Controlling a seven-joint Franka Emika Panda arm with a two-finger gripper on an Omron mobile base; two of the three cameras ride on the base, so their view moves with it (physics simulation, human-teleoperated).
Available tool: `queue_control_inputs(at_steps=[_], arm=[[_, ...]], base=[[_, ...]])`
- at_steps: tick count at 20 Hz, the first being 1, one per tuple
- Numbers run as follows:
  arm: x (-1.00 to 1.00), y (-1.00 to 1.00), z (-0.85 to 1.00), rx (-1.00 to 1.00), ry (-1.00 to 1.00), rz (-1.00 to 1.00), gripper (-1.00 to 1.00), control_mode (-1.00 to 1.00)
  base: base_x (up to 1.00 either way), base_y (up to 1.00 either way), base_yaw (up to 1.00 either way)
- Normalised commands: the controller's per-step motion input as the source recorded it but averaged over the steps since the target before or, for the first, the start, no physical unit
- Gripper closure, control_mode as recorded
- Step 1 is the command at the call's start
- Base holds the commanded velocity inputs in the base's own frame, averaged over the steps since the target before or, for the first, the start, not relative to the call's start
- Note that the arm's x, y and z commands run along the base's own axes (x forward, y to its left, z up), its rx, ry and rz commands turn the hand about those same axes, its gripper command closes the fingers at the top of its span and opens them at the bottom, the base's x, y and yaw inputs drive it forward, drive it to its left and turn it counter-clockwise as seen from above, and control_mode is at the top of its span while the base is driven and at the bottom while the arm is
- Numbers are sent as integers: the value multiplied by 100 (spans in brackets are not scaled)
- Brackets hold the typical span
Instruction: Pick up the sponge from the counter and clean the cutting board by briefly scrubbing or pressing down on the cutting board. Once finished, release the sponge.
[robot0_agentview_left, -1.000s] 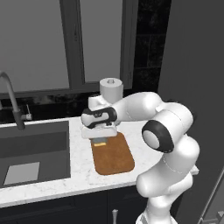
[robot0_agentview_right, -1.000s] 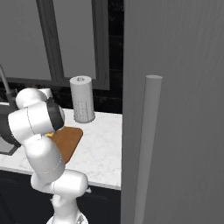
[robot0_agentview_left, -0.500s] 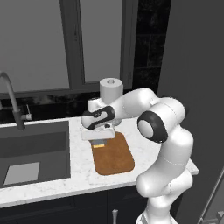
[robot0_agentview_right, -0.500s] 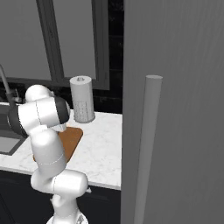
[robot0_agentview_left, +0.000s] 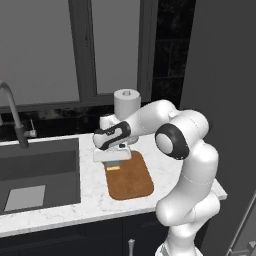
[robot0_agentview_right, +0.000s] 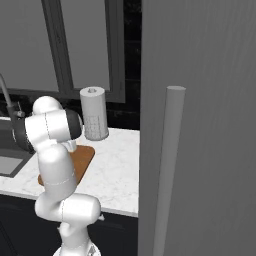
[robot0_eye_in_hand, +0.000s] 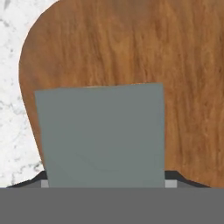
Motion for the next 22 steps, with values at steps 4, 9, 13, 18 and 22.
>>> queue_control_inputs(at_steps=[4, 9, 13, 18, 22], arm=[[2, -20, -10, 0, 0, 0, 100, -100], [0, -39, -1, 3, 0, 0, 100, -100], [4, -54, 0, 8, 0, 0, 100, -100], [2, -56, -4, 5, 0, 3, 100, -100], [0, -52, -9, 0, 0, 7, 100, -100]], base=[[0, 0, 0], [0, 0, 0], [0, 0, 0], [0, 0, 0], [0, 0, 0]])
